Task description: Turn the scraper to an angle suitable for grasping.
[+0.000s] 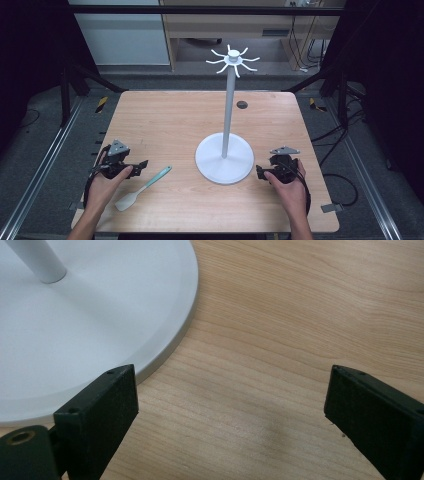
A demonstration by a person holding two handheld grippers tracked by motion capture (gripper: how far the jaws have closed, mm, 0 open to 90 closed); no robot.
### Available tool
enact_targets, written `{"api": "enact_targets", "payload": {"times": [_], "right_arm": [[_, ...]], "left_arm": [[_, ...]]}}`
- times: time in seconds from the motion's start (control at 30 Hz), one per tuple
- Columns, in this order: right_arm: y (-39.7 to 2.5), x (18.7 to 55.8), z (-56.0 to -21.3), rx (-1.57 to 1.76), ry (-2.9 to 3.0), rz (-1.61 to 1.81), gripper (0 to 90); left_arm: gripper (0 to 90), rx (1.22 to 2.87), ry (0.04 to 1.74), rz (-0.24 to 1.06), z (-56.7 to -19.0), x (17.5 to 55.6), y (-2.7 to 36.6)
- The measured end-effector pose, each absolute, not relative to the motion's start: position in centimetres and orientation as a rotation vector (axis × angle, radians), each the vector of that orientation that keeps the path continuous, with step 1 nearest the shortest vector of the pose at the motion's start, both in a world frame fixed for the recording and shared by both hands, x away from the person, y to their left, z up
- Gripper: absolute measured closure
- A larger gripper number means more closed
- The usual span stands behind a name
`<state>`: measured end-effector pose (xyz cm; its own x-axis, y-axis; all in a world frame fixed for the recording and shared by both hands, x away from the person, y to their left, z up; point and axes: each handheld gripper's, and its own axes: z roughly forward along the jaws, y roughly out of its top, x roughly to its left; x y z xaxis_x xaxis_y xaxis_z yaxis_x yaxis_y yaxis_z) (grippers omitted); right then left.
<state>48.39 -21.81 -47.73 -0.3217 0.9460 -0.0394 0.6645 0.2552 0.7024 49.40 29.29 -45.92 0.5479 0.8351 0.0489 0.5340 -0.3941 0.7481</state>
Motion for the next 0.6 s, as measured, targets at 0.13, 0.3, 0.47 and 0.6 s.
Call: {"api": "enact_targets", "payload": {"times": [0.13, 0.3, 0.47, 0.6], "right_arm": [[-21.9, 48.4, -47.7, 1.466, 2.069, 0.814, 7.5], [-21.9, 48.2, -47.7, 1.459, 2.061, 0.815, 7.8], [-22.2, 48.4, -47.8, 1.462, 2.048, 0.818, 8.7], [-22.3, 48.4, -47.7, 1.450, 2.026, 0.801, 9.5]], "left_arm": [[18.6, 2.126, 1.067, 0.561, -44.7, 49.0, 28.3], [15.9, 2.175, 1.015, 0.547, -43.0, 49.7, 26.6], [13.7, 2.265, 0.963, 0.543, -42.7, 51.4, 24.3], [24.0, 2.289, 0.991, 0.531, -43.1, 52.1, 24.3]]}}
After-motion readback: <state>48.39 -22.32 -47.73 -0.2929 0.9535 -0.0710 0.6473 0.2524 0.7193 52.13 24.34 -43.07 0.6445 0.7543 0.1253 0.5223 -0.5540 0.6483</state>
